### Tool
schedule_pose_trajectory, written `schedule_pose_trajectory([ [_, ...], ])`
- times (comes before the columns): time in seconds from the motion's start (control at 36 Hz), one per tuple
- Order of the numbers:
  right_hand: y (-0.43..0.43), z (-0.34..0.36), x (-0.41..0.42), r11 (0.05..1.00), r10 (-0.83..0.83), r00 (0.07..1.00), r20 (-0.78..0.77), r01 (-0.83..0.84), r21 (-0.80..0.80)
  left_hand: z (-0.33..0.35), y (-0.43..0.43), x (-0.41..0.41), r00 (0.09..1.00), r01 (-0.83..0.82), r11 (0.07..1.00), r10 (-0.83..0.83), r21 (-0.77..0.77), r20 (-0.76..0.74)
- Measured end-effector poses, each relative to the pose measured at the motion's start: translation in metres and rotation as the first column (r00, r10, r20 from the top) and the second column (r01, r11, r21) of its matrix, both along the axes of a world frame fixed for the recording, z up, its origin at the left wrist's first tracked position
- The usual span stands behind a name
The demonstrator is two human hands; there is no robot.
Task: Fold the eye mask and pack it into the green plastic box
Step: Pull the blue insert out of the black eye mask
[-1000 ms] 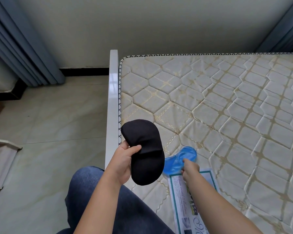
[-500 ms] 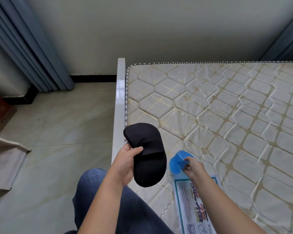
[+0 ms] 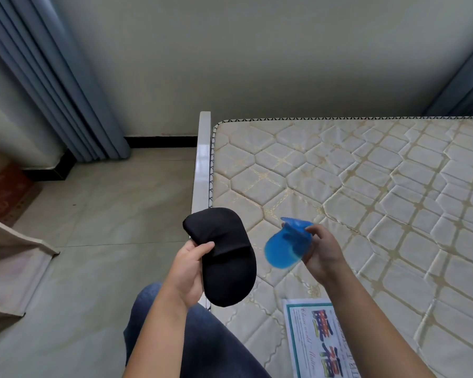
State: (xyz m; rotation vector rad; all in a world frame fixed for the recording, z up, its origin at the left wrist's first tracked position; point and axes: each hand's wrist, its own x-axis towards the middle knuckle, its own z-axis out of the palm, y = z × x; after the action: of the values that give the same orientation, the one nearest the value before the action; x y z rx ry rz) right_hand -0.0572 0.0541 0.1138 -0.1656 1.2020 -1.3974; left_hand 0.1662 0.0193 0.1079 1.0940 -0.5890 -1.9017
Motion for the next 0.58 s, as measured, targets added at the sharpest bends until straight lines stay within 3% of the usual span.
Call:
schedule_pose_trajectory([
  [0.19,-0.006,0.023,0.015,0.983,0.110,0.983,-0.149,-0.130,-0.133,0.007,0.001,-0.001,1.000,-0.025,1.000,0.025,-0.001,0.006],
  [0.39,-0.009,0.036,0.022,0.946,0.205,0.962,-0.183,-0.242,-0.214,0.014,0.000,0.001,1.000,-0.021,0.998,0.021,-0.056,-0.009],
  [0.58,-0.005,0.052,0.026,0.912,0.311,0.895,-0.320,-0.376,-0.163,0.015,-0.003,0.003,0.998,-0.053,0.997,0.055,-0.054,0.021],
])
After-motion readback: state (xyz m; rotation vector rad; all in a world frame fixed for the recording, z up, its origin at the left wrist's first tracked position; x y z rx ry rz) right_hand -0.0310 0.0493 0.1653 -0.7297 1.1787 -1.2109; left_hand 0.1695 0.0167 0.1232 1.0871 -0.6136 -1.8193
